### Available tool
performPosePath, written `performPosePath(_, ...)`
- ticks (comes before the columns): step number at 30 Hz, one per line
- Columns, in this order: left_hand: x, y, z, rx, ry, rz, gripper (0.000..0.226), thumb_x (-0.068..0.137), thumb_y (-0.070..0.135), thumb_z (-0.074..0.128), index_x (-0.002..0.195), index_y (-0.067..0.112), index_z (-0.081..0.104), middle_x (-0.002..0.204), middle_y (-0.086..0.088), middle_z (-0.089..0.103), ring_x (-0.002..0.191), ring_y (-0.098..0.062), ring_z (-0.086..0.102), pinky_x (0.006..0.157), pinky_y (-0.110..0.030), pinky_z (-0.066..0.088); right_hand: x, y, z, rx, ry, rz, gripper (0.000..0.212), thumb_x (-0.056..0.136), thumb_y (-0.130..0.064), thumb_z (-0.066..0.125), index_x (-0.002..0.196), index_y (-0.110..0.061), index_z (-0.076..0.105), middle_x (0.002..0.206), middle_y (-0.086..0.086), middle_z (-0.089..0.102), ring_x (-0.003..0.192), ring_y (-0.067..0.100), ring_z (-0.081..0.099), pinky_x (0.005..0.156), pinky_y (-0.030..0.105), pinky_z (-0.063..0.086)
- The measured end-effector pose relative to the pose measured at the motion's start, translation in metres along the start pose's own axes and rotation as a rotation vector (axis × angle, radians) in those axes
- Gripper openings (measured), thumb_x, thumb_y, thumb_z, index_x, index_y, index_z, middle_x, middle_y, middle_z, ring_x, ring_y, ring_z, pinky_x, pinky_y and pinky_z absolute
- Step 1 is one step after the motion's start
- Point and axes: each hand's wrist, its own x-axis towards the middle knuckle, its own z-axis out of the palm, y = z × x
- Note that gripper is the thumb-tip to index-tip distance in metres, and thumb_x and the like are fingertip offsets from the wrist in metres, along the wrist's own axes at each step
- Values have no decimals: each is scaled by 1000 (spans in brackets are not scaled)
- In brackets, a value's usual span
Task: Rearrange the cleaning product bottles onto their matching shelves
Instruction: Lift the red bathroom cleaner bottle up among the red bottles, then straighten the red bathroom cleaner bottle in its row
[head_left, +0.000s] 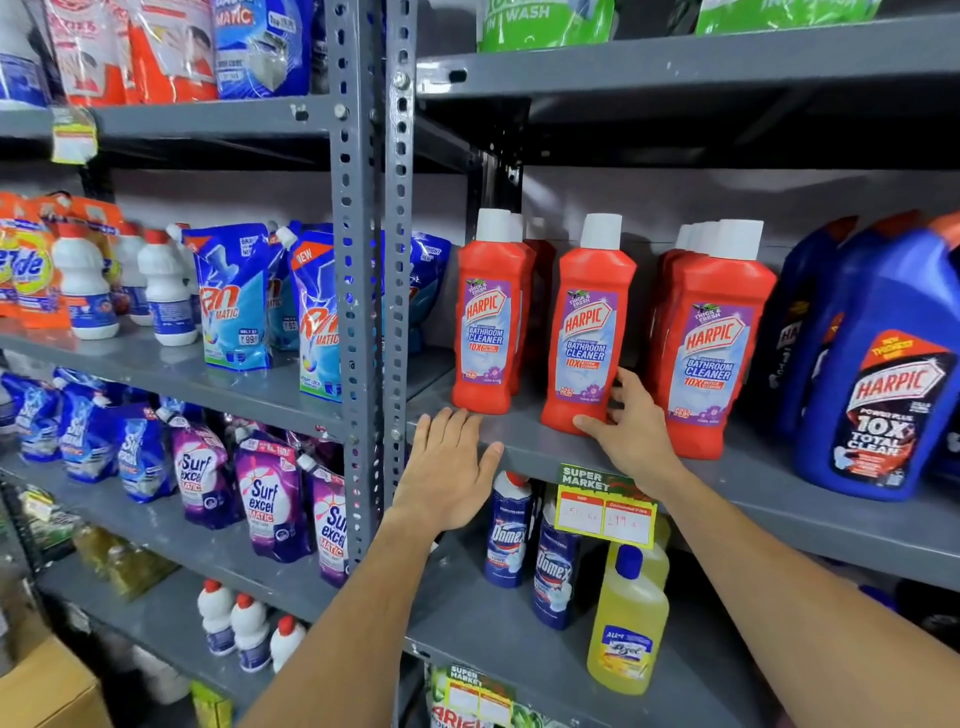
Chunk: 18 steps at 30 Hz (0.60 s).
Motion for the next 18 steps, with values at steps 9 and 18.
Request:
performPosePath(9, -3, 2, -1, -5, 5, -7, 59, 103, 45, 25, 151, 11, 27, 158, -8, 30, 149, -24, 14, 124, -45, -2, 0, 2, 0, -64, 4, -11, 80, 86, -10, 79, 153, -16, 35, 146, 10, 56, 131, 27, 57, 107, 47, 50)
performPosePath(18, -14, -2, 5, -12, 71, 4, 67, 103, 49, 20, 157, 11, 6, 167, -5, 3, 153, -19, -7, 124, -39, -6, -7, -1, 1, -166, 85, -66, 75, 78, -25, 87, 141, -10, 48, 140, 10, 59, 131, 26, 55, 108, 49, 48)
